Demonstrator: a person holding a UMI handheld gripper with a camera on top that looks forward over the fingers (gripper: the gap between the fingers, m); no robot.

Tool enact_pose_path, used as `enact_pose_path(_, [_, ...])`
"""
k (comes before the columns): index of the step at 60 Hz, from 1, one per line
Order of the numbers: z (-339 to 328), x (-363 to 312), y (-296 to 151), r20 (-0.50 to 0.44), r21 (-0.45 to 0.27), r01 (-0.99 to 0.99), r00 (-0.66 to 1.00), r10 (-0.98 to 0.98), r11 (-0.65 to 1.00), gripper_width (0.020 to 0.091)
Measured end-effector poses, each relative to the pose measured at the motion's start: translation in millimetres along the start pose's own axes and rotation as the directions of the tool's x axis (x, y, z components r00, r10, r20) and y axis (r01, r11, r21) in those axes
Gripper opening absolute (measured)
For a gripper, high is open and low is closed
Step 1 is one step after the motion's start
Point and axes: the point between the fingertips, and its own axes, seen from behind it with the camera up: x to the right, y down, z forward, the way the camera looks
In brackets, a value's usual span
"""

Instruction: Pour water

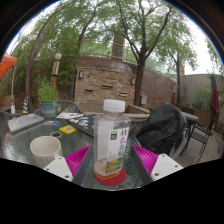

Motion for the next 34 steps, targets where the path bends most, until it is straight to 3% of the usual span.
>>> enact_pose_path(10, [-11.9,-4.1,-19.7,-0.038,-0.017,0.005,0.999,-0.006,1.0,0.0836])
enact_pose_path(34, [-190.0,-51.7,-68.9,-0.057,0.012,-0.038,0.998,0.039,0.999,0.0837])
